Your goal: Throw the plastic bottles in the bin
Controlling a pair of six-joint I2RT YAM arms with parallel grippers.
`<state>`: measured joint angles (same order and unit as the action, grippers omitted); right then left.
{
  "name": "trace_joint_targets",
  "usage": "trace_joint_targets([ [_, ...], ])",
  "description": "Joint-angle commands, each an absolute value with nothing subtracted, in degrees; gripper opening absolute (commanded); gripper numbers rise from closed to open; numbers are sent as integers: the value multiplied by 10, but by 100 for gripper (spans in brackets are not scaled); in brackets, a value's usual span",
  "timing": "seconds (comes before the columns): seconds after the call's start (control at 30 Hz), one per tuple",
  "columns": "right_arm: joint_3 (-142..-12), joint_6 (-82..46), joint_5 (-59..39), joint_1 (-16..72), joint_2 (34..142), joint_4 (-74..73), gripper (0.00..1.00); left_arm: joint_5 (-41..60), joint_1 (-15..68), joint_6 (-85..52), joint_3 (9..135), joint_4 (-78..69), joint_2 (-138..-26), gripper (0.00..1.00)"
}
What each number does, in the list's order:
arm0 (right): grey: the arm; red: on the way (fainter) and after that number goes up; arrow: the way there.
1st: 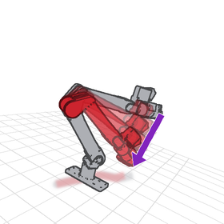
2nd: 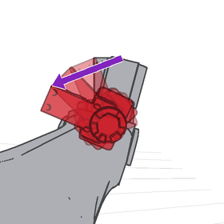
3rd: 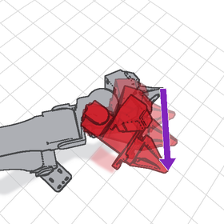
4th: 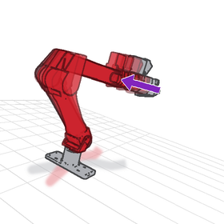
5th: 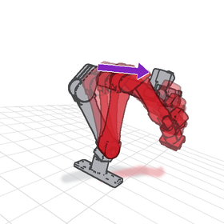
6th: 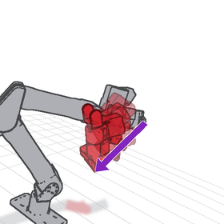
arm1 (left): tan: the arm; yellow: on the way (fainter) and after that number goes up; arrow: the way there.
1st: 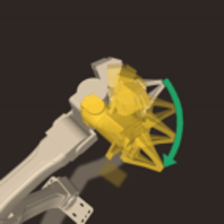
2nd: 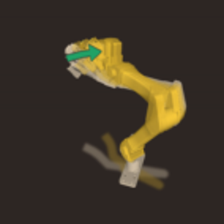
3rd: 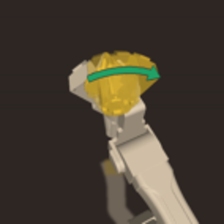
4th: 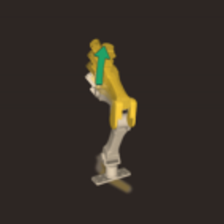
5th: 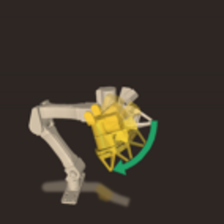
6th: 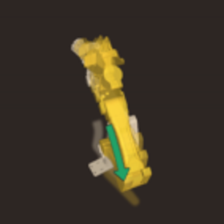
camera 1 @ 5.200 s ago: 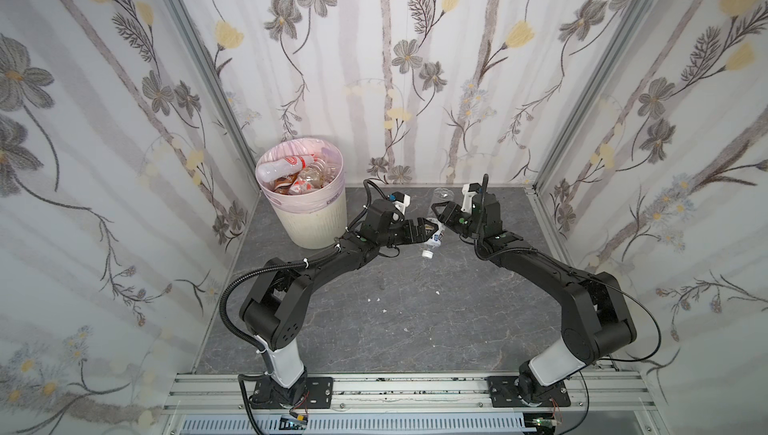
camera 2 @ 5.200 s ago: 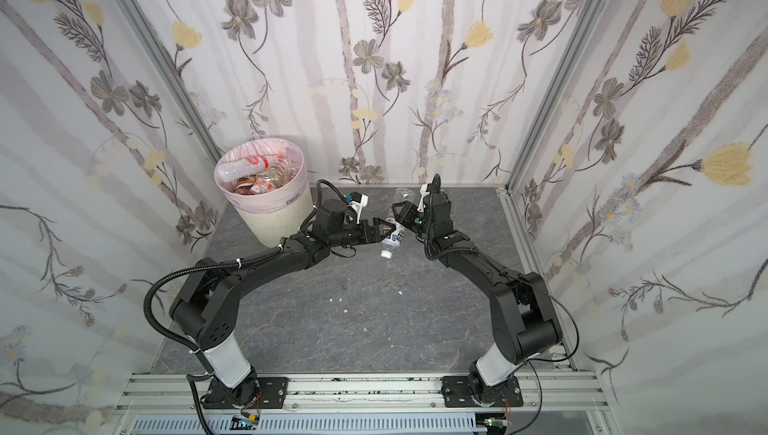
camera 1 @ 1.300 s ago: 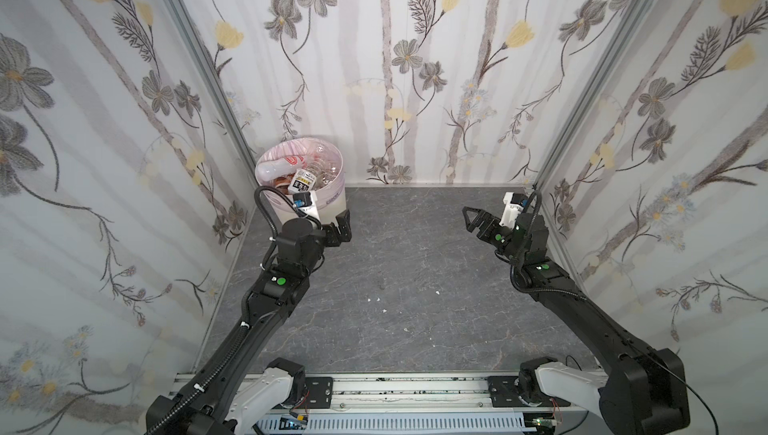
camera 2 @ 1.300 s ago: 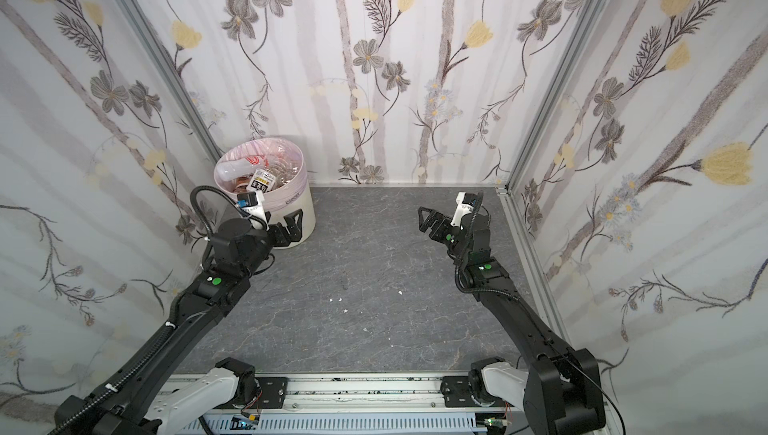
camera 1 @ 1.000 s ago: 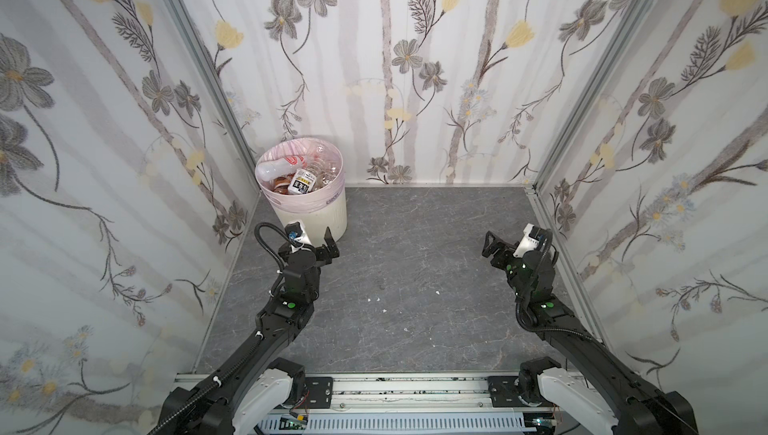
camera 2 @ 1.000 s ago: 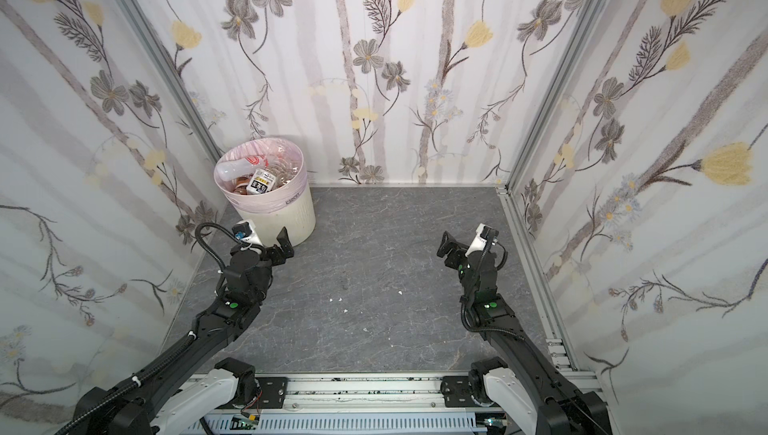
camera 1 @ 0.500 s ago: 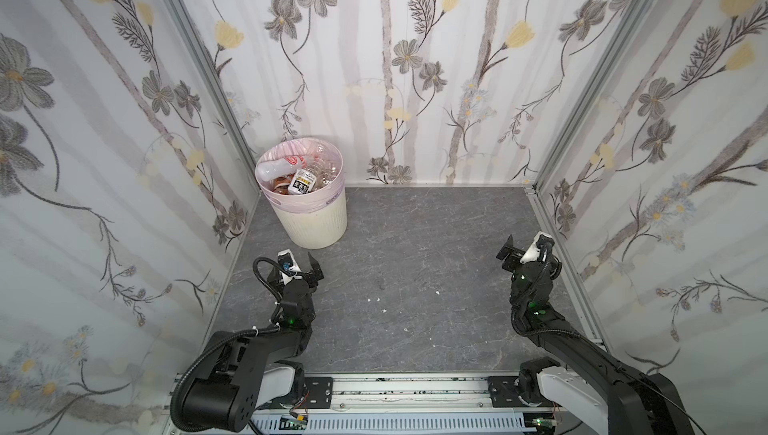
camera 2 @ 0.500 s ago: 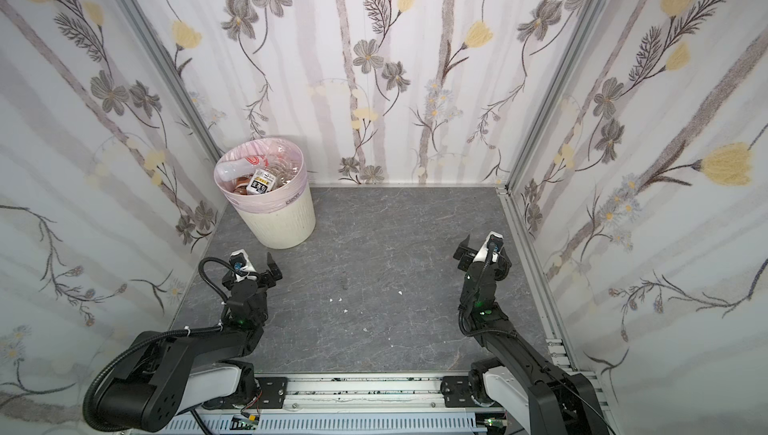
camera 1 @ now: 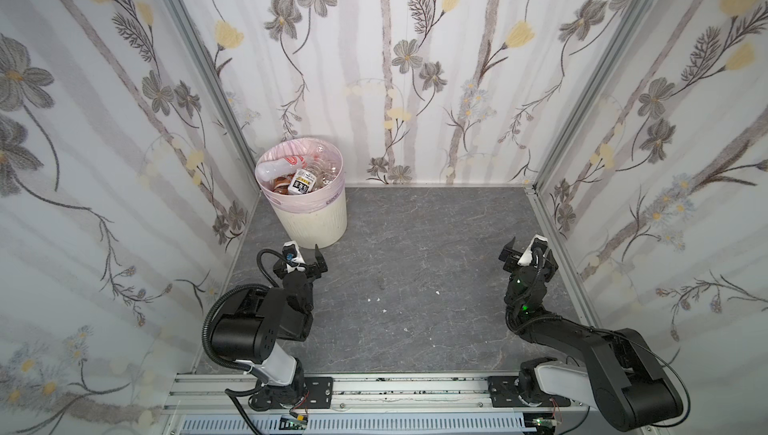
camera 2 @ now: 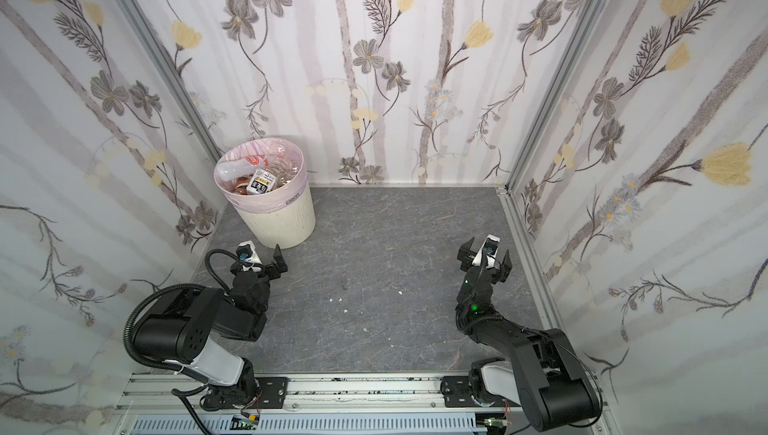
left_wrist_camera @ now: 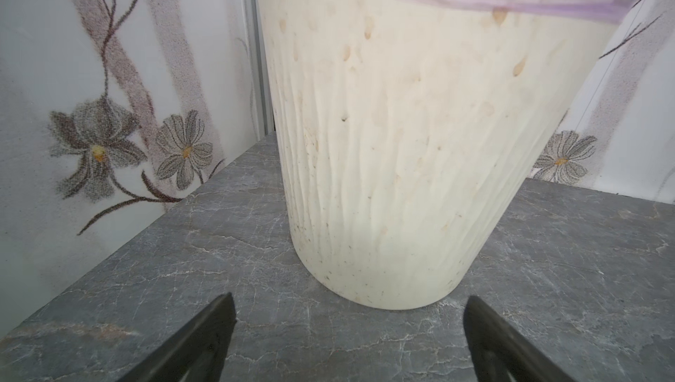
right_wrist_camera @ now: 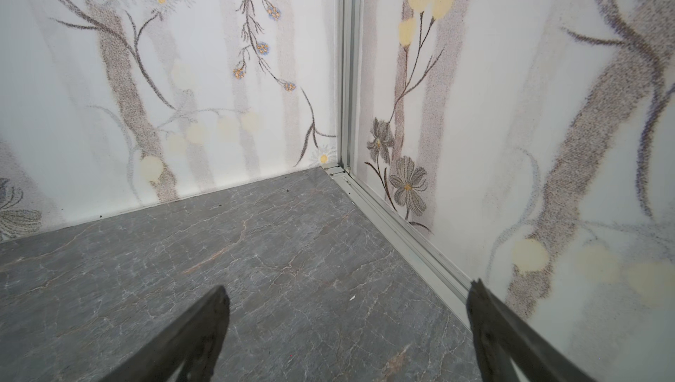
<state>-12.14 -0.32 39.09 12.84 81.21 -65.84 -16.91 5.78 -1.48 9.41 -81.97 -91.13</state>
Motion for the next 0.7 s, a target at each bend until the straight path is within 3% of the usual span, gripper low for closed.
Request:
trace_joint_targets([
  [0.0,-104,21,371,125,844,-788,100,-157,56,-16,99,-850,-914,100],
  [0.17,-85,6,320,108,828,-794,100,-156,55,-17,95,-851,-912,100],
  [0.3,-64,-24,207,62,838,-805,100,-156,56,-17,96,-851,-913,100],
  [0.37,-61,-32,202,45,874,-876,100,-158,56,-16,99,-850,-915,100],
  [0.43,-89,-47,192,39,841,-763,100,-158,55,-15,100,-849,-915,100],
  [0.67,-102,-45,180,31,863,-774,100,-195,74,-6,104,-847,-917,100],
])
